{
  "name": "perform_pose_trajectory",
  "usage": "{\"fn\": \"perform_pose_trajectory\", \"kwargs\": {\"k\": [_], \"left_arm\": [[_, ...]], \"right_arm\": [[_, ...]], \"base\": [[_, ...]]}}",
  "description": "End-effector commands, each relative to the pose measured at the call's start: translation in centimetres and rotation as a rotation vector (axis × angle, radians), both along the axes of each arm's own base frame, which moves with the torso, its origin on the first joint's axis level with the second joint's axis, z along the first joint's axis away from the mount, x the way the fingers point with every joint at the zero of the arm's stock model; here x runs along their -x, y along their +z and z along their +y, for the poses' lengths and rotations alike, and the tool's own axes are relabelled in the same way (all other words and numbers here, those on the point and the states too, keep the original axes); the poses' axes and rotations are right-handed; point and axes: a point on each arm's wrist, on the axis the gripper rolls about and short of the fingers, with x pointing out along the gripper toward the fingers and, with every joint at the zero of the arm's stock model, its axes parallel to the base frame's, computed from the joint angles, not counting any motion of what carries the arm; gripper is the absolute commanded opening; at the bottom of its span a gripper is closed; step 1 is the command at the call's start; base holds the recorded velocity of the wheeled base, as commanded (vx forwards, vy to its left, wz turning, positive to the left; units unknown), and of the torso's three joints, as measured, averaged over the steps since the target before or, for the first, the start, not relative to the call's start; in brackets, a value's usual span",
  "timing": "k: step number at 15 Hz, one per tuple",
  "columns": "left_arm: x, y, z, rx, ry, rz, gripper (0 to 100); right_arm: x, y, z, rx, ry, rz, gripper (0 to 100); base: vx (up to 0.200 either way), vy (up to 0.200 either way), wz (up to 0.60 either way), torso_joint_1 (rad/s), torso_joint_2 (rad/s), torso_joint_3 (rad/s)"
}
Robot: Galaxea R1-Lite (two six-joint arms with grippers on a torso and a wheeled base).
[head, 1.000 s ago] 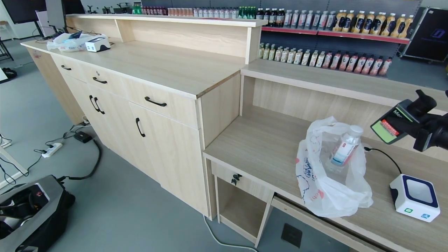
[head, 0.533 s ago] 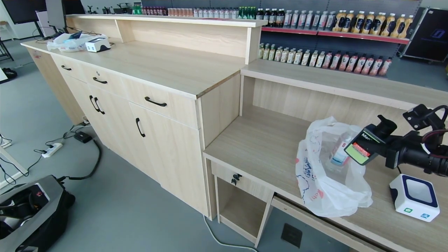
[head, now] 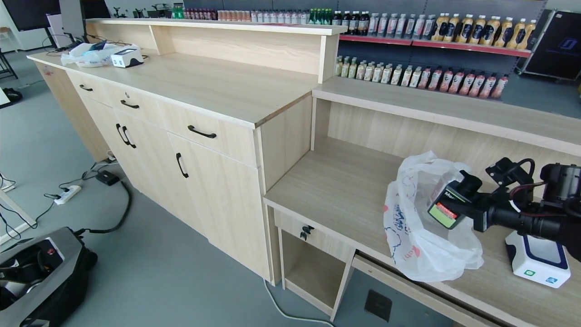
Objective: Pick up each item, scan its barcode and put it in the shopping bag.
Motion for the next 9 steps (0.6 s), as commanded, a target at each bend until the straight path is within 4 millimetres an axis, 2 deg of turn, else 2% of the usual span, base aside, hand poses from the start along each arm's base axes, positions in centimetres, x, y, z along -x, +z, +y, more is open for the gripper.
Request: {"fn": "perform_pose_trajectory", "kwargs": {"k": [1, 4, 9], "left_arm": [[0.0, 0.0, 0.0, 0.0, 0.001, 0.0, 100], [0.0, 0.0, 0.0, 0.0, 0.001, 0.0, 100], [0.0, 0.0, 0.0, 0.0, 0.001, 0.0, 100]], "right_arm": [[-0.5, -1.2, 0.2, -0.006, 0.011, 0.031, 0], [-1.8, -1.7, 1.3, -0.006, 0.049, 0.008, 0], [-3.5, -4.4, 1.6, 0.004, 0.064, -0.02, 0]], "base": [[0.0, 0.0, 0.0, 0.0, 0.0, 0.0], [0.0, 0.0, 0.0, 0.0, 0.0, 0.0], [0.0, 0.0, 0.0, 0.0, 0.0, 0.0]]}}
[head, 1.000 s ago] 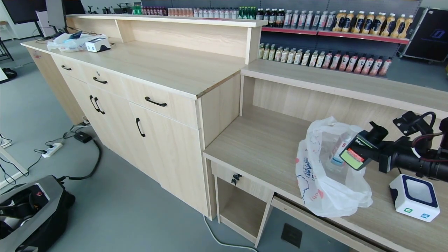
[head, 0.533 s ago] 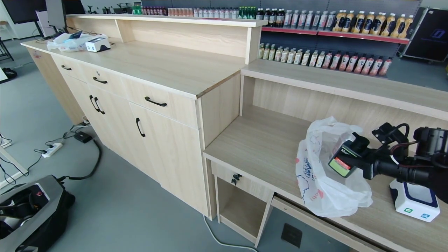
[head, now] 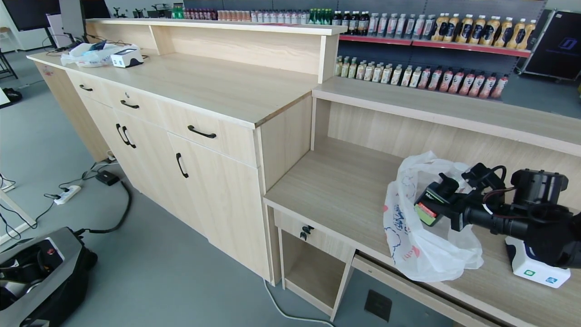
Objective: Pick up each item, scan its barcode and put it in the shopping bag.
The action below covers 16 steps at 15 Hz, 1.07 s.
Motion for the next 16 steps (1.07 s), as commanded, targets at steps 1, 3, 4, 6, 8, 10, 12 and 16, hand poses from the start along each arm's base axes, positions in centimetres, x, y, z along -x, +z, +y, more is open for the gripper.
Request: {"fn": "perform_pose_trajectory", "kwargs": {"k": [1, 3, 4, 6, 8, 10, 12, 16], "left_arm": [[0.0, 0.0, 0.0, 0.0, 0.001, 0.0, 100], [0.0, 0.0, 0.0, 0.0, 0.001, 0.0, 100], [0.0, 0.0, 0.0, 0.0, 0.001, 0.0, 100], [0.0, 0.0, 0.0, 0.0, 0.001, 0.0, 100], [0.0, 0.0, 0.0, 0.0, 0.001, 0.0, 100], [0.0, 0.0, 0.0, 0.0, 0.001, 0.0, 100], [0.0, 0.0, 0.0, 0.0, 0.001, 0.0, 100], [0.0, 0.0, 0.0, 0.0, 0.001, 0.0, 100]], "right_arm": [[-1.0, -2.2, -0.1, -0.004, 0.0, 0.036, 0], [-1.4, -3.0, -0.2, -0.004, -0.001, 0.042, 0], [-1.4, -3.4, -0.2, -0.007, -0.002, 0.052, 0], [-1.3, -3.8, -0.2, -0.008, -0.001, 0.066, 0], [-1.6, -4.4, -0.3, -0.011, -0.003, 0.077, 0], [-1.7, -4.6, -0.4, -0.011, -0.005, 0.08, 0], [-1.7, -4.8, -0.3, -0.01, -0.003, 0.083, 0], [-1.8, -4.7, -0.4, -0.011, -0.005, 0.077, 0]], "base": [[0.0, 0.0, 0.0, 0.0, 0.0, 0.0], [0.0, 0.0, 0.0, 0.0, 0.0, 0.0], [0.0, 0.0, 0.0, 0.0, 0.0, 0.0], [0.0, 0.0, 0.0, 0.0, 0.0, 0.0], [0.0, 0.0, 0.0, 0.0, 0.0, 0.0], [0.0, 0.0, 0.0, 0.0, 0.0, 0.0], [0.0, 0.0, 0.0, 0.0, 0.0, 0.0], [0.0, 0.0, 0.0, 0.0, 0.0, 0.0]]}}
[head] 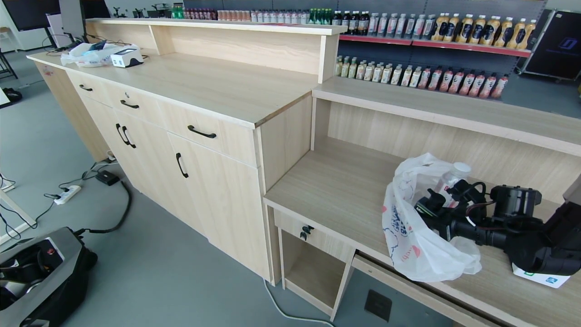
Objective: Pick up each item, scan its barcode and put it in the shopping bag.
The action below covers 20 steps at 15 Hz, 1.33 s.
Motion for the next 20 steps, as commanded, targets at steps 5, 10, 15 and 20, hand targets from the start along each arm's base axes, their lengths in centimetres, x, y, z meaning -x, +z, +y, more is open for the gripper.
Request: {"fn": "perform_pose_trajectory", "kwargs": {"k": [5, 10, 15, 20], "left_arm": [[0.0, 0.0, 0.0, 0.0, 0.001, 0.0, 100], [0.0, 0.0, 0.0, 0.0, 0.001, 0.0, 100], [0.0, 0.0, 0.0, 0.0, 0.001, 0.0, 100], [0.0, 0.0, 0.0, 0.0, 0.001, 0.0, 100]], "right_arm": [[0.0, -0.1, -0.1, 0.001, -0.002, 0.001, 0], [0.2, 0.1, -0.3, 0.003, -0.007, -0.013, 100], [1.4, 6.1, -0.2, 0.043, -0.009, -0.194, 100], [4.2, 14.0, 0.3, 0.157, -0.001, -0.522, 100]], "base": [[0.0, 0.0, 0.0, 0.0, 0.0, 0.0], [0.0, 0.0, 0.0, 0.0, 0.0, 0.0], [0.0, 0.0, 0.0, 0.0, 0.0, 0.0], [0.0, 0.0, 0.0, 0.0, 0.0, 0.0]]}}
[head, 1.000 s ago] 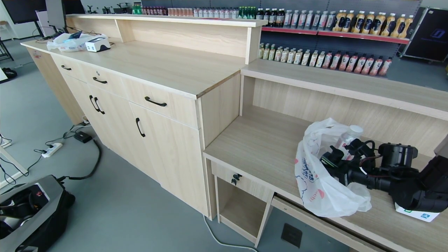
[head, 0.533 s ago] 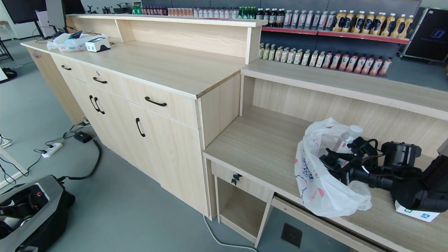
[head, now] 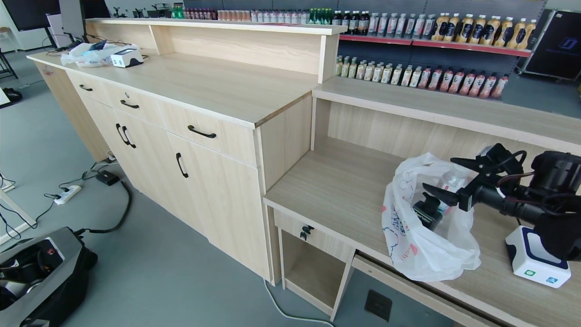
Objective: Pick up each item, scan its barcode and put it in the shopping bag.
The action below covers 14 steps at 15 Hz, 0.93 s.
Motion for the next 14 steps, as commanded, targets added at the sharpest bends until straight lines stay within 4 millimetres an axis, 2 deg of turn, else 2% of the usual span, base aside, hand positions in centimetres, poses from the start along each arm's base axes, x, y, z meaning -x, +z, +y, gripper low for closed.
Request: {"fn": "perform_pose_trajectory", "kwargs": {"k": [1, 2, 4, 6, 7, 8, 10, 11, 12, 14], "left_arm": [[0.0, 0.0, 0.0, 0.001, 0.001, 0.0, 100], [0.0, 0.0, 0.0, 0.001, 0.001, 0.0, 100], [0.0, 0.0, 0.0, 0.001, 0.001, 0.0, 100], [0.0, 0.0, 0.0, 0.001, 0.001, 0.0, 100], [0.0, 0.0, 0.0, 0.001, 0.001, 0.0, 100], [0.0, 0.0, 0.0, 0.001, 0.001, 0.0, 100], [0.0, 0.0, 0.0, 0.001, 0.001, 0.0, 100], [0.0, 0.0, 0.0, 0.001, 0.001, 0.0, 100], [0.0, 0.0, 0.0, 0.001, 0.001, 0.0, 100], [0.0, 0.0, 0.0, 0.001, 0.001, 0.0, 100]], "right_arm": [[3.3, 6.7, 0.5, 0.045, -0.001, -0.229, 100], [3.6, 7.7, 0.5, 0.049, -0.004, -0.257, 100], [5.1, 13.1, 0.4, 0.024, -0.032, -0.377, 100], [6.4, 15.9, 0.4, -0.014, -0.115, -0.397, 100], [7.8, 18.2, -0.6, -0.053, -0.257, -0.368, 100], [9.2, 19.1, -1.1, -0.088, -0.356, -0.301, 100], [12.0, 19.8, -2.4, -0.116, -0.546, -0.178, 100], [13.6, 19.8, -2.4, -0.154, -0.608, -0.113, 100], [15.2, 19.4, -2.3, -0.191, -0.661, -0.056, 100], [18.3, 17.3, -1.4, -0.237, -0.733, 0.046, 100]], "base": [[0.0, 0.0, -0.6, 0.007, 0.0, 0.007], [0.0, 0.0, -0.6, 0.002, 0.0, 0.002], [0.0, 0.0, -0.6, 0.002, 0.0, 0.005], [0.0, 0.0, -0.6, 0.007, 0.0, -0.002], [0.0, 0.0, -0.6, -0.002, 0.0, 0.002], [0.0, 0.0, -0.6, 0.007, 0.01, 0.007], [0.0, 0.0, -0.6, 0.007, 0.0, 0.002], [0.0, 0.0, -0.6, 0.002, 0.0, 0.007], [0.0, 0.0, -0.6, 0.007, 0.0, 0.007], [0.0, 0.0, -0.6, 0.0, 0.0, 0.002]]}}
